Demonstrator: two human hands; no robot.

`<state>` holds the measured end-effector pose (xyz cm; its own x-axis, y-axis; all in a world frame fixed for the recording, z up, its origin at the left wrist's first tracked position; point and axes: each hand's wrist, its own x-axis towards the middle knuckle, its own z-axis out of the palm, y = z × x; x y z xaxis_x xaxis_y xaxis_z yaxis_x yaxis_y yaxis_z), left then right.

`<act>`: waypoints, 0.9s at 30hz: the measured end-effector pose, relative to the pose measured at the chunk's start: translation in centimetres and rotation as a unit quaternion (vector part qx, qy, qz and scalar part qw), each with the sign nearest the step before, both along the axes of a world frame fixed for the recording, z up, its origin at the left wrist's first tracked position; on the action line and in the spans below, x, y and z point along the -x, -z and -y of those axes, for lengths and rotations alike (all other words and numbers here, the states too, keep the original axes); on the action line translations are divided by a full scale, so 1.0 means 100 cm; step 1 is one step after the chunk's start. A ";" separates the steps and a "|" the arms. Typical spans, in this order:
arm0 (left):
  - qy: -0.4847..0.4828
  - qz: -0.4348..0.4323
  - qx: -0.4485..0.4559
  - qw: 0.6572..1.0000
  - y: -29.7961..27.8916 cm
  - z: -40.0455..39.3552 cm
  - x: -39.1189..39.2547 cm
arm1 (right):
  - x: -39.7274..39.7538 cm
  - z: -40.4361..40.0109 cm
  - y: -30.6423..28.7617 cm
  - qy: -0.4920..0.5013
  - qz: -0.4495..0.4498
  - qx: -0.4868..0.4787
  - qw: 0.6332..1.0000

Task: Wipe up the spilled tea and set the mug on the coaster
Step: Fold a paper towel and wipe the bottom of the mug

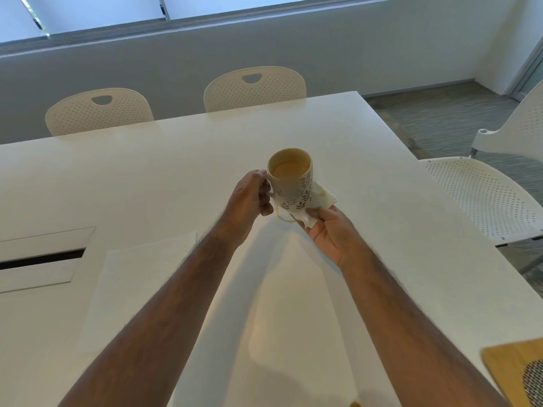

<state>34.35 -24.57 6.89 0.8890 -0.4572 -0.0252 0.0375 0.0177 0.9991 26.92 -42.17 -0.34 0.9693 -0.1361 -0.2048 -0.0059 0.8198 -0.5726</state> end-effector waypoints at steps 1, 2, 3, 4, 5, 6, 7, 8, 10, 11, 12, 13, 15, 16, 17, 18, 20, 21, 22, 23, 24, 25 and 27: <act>-0.002 -0.001 -0.001 1.000 -0.001 -0.001 -0.001 | 0.004 0.003 0.003 -0.009 -0.009 0.009 1.000; -0.003 -0.001 -0.001 1.000 -0.001 -0.002 -0.001 | 0.008 0.006 0.005 -0.018 -0.024 0.020 0.999; -0.003 -0.002 0.000 1.000 -0.001 -0.002 -0.001 | 0.011 0.008 0.007 -0.025 -0.040 0.032 0.998; -0.002 -0.003 0.000 1.000 -0.002 -0.003 -0.001 | 0.012 0.009 0.008 -0.026 -0.053 0.042 0.997; 0.000 -0.004 0.000 1.000 -0.002 -0.003 0.001 | 0.011 0.009 0.009 -0.022 -0.060 0.044 0.997; 0.002 -0.006 0.000 1.000 -0.002 -0.002 0.002 | 0.008 0.008 0.008 -0.015 -0.059 0.038 0.997; 0.003 -0.010 0.001 1.000 -0.002 0.000 0.004 | 0.004 0.005 0.005 -0.009 -0.052 0.026 0.998; 0.004 -0.012 0.002 1.000 -0.002 0.001 0.006 | -0.001 0.001 0.002 -0.007 -0.040 0.012 0.999; 0.007 -0.008 -0.001 1.000 -0.001 0.004 0.009 | -0.009 -0.011 -0.007 -0.015 -0.009 -0.016 1.000; 0.009 -0.004 -0.004 1.000 -0.002 0.004 0.010 | -0.010 -0.016 -0.010 -0.022 0.006 -0.032 0.999; 0.011 0.002 -0.006 1.000 -0.002 0.003 0.009 | -0.010 -0.020 -0.011 -0.029 0.018 -0.049 0.998; 0.012 0.006 -0.007 1.000 -0.003 0.002 0.008 | -0.008 -0.023 -0.010 -0.039 0.028 -0.062 0.997; 0.012 0.015 -0.012 1.000 -0.005 -0.001 0.005 | 0.000 -0.025 -0.003 -0.066 0.039 -0.065 0.995; 0.008 0.017 -0.015 1.000 -0.005 -0.002 0.003 | 0.005 -0.024 0.000 -0.076 0.041 -0.060 0.994; 0.005 0.014 -0.017 1.000 -0.006 -0.004 0.001 | 0.009 -0.020 0.003 -0.082 0.041 -0.051 0.994; 0.001 0.007 -0.014 1.000 -0.005 -0.007 -0.001 | 0.012 -0.015 0.005 -0.089 0.039 -0.042 0.994; -0.002 -0.004 -0.003 1.000 -0.004 -0.010 -0.004 | 0.018 -0.001 0.007 -0.098 0.036 -0.026 0.994; -0.001 -0.006 0.001 1.000 -0.004 -0.011 -0.004 | 0.021 0.007 0.007 -0.098 0.035 -0.019 0.994; -0.001 -0.007 0.004 1.000 -0.005 -0.011 -0.004 | 0.023 0.015 0.007 -0.093 0.031 -0.014 0.995; -0.001 -0.006 0.006 1.000 -0.005 -0.012 -0.004 | 0.024 0.023 0.007 -0.079 0.026 -0.009 0.997; -0.003 -0.006 0.006 1.000 -0.005 -0.012 -0.004 | 0.025 0.030 0.006 -0.058 0.022 -0.003 0.998; -0.006 -0.005 0.006 1.000 -0.006 -0.012 -0.004 | 0.024 0.037 0.006 -0.034 0.019 0.010 0.999; -0.012 -0.006 0.005 1.000 -0.006 -0.014 -0.006 | 0.019 0.046 0.004 0.011 0.006 0.084 0.996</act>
